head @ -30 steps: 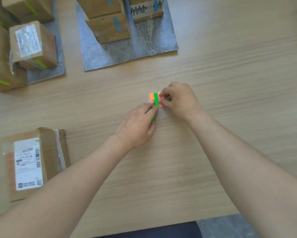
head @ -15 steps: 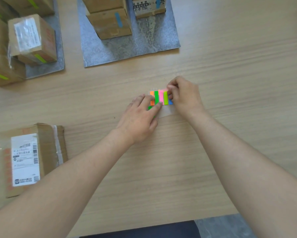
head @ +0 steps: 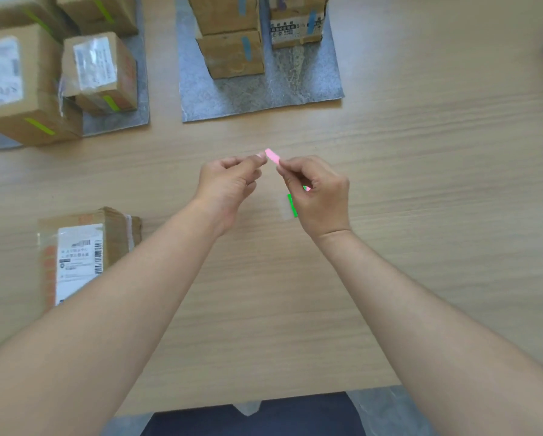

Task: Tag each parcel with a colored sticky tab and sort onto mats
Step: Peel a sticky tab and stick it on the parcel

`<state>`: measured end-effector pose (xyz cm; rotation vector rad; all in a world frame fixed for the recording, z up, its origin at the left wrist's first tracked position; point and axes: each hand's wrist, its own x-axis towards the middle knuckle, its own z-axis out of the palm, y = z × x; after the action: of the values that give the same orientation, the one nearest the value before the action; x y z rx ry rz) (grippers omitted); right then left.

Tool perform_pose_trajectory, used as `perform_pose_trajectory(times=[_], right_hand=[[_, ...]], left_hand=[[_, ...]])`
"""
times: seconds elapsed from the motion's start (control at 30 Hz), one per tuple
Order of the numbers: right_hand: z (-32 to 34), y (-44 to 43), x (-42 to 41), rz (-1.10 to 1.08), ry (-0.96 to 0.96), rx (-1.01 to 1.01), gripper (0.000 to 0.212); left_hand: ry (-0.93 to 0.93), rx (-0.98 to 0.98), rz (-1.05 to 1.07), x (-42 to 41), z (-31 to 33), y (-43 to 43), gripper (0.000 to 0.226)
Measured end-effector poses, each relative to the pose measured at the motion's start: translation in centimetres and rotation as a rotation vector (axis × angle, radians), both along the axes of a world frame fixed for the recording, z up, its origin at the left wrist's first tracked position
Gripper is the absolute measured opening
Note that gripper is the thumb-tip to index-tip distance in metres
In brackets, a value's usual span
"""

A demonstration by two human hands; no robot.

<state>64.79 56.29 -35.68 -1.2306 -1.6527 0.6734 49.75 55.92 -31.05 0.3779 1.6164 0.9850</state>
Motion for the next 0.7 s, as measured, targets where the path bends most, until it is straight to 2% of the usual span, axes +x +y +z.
perform_pose_trajectory(times=[0.07, 0.23, 0.4, 0.6, 0.7], right_hand=[[0.6, -0.7, -1.3, 0.041, -0.020, 0.052, 0.004], [2.3, -2.9, -4.6, 0.108, -0.048, 0.122, 0.006], [3.6, -6.2, -8.2, 0.138, -0.075, 0.132, 0.011], [4.5, -11.6, -11.7, 0.068, 0.020, -0.043, 0.039], [4.8, -14.2, -13.3, -0.033, 0.016, -0.027, 0.030]], left_hand=[[-0.041, -0.002, 0.004, -1.4, 0.9, -0.8, 0.021], [-0.105, 0.076, 0.001, -5.5, 2.6, -4.0, 0.010], [0.035, 0.155, -0.073, -9.5, 3.3, -7.5, 0.009], [0.139, 0.263, -0.150, -13.9, 4.1, -11.5, 0.005], [0.167, 0.304, -0.201, -15.5, 4.7, -13.8, 0.012]])
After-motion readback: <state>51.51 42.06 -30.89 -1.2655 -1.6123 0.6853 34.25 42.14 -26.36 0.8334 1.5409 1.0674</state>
